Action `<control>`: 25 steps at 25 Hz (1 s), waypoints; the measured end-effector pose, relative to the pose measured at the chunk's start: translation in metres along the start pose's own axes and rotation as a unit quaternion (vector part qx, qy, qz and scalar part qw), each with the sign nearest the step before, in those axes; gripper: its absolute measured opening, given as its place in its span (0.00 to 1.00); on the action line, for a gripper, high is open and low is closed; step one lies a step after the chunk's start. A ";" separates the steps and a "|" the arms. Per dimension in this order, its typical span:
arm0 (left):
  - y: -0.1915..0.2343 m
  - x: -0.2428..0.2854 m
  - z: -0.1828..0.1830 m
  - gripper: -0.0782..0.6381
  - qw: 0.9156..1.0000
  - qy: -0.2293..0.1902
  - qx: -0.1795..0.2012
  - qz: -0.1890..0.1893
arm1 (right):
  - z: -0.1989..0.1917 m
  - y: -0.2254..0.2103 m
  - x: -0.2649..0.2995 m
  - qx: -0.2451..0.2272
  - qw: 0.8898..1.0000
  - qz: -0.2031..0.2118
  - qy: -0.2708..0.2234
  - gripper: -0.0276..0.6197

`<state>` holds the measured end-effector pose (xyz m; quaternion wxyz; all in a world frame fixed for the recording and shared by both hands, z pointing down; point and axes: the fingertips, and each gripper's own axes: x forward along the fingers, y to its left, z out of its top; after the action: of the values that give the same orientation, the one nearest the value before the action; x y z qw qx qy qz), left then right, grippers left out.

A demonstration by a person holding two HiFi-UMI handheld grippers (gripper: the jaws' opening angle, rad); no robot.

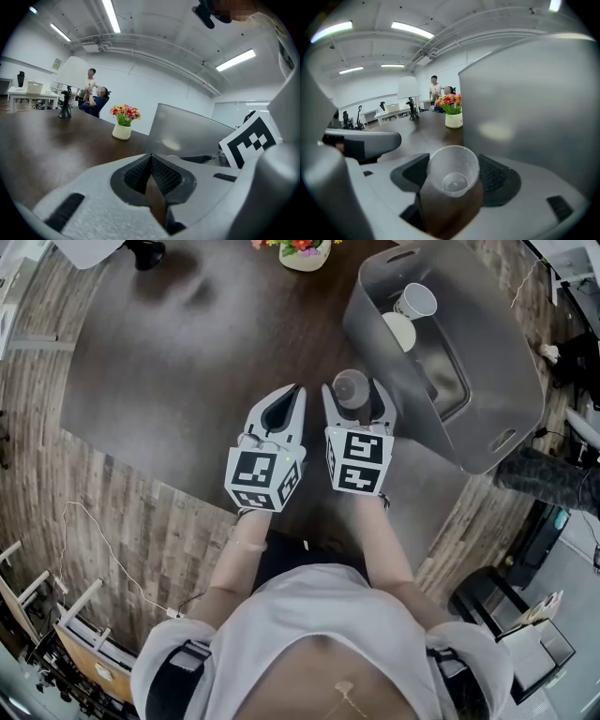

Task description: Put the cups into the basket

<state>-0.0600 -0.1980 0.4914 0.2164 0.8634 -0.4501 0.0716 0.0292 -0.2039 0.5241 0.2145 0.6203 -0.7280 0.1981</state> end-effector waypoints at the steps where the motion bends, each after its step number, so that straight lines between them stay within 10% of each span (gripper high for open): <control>1: -0.002 -0.002 0.001 0.12 1.000 -0.001 0.002 0.000 | 0.001 0.001 -0.003 -0.002 1.000 0.003 -0.001 0.55; 25: -0.071 -0.060 0.029 0.12 0.997 -0.033 0.070 -0.022 | 0.036 0.023 -0.125 -0.053 0.993 0.087 -0.051 0.55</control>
<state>-0.0396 -0.1302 0.4248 0.1421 0.8882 -0.4314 0.0697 0.0212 -0.1181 0.4244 0.1918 0.5513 -0.7988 0.1456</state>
